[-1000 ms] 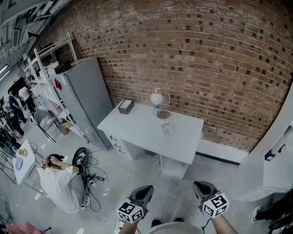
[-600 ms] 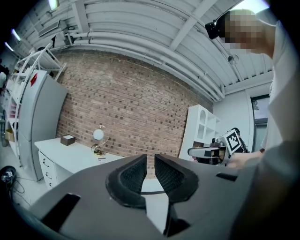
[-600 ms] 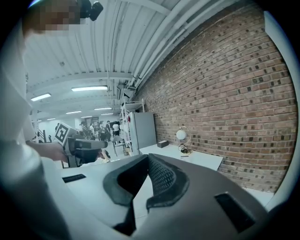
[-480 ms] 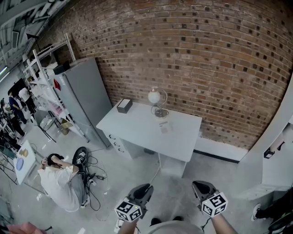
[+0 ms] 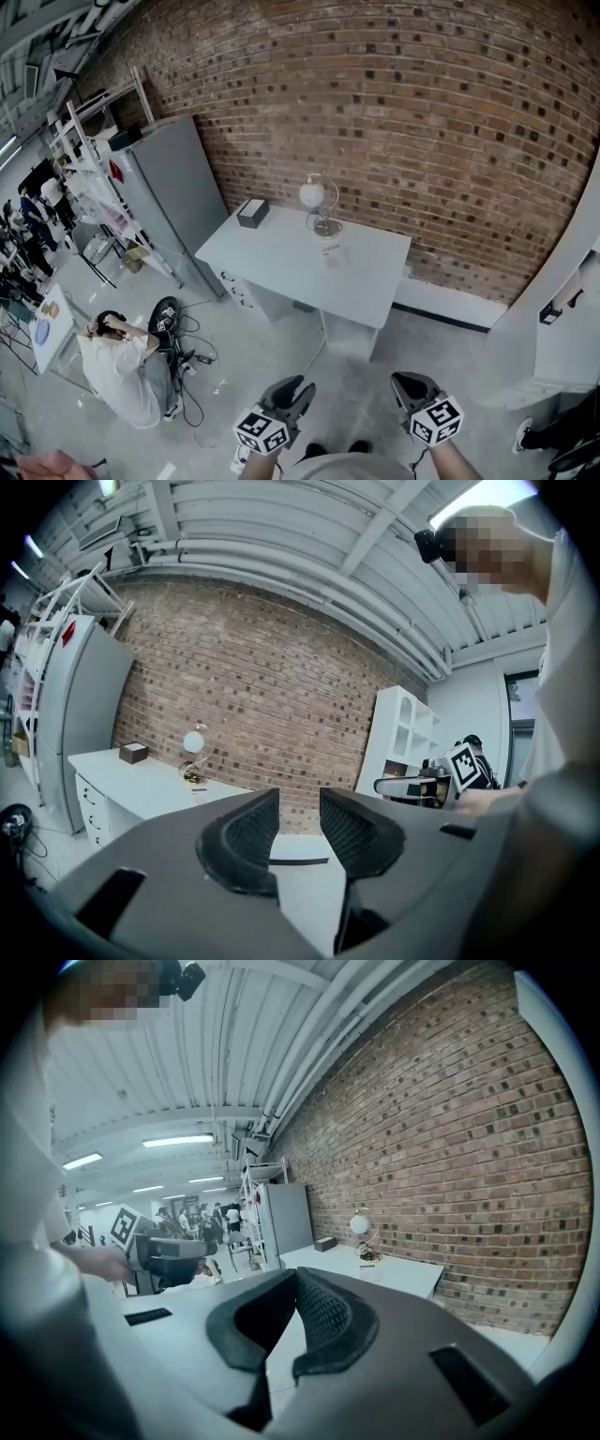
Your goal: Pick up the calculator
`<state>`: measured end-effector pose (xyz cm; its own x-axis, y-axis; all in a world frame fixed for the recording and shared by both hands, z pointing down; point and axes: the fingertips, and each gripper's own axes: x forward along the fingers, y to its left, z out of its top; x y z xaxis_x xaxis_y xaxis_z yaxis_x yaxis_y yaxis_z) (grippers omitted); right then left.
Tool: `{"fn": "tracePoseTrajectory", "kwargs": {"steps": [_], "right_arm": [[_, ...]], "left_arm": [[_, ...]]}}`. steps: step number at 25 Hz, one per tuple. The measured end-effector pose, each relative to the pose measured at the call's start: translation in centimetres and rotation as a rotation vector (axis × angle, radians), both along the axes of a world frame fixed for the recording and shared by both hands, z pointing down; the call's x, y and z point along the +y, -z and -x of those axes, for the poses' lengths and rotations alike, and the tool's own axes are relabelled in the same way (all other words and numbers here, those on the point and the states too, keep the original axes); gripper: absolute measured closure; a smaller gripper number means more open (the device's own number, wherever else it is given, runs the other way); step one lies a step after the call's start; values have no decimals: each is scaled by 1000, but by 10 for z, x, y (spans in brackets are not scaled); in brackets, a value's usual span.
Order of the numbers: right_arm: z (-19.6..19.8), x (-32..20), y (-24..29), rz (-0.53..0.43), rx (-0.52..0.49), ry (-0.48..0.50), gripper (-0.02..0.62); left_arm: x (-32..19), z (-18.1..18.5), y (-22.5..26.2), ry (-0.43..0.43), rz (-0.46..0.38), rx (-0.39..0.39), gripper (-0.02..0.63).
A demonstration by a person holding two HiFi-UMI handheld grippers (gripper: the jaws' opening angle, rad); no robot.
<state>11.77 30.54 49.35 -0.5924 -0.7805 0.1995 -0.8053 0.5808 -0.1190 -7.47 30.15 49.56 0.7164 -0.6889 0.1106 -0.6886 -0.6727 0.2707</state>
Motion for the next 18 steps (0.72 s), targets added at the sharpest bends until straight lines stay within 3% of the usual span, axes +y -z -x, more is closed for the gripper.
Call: {"fn": "tracePoseTrajectory", "kwargs": {"steps": [18], "right_arm": [[-8, -16, -21, 47, -30, 55, 583]], "left_arm": [[1, -10, -15, 61, 40, -29, 456]]}}
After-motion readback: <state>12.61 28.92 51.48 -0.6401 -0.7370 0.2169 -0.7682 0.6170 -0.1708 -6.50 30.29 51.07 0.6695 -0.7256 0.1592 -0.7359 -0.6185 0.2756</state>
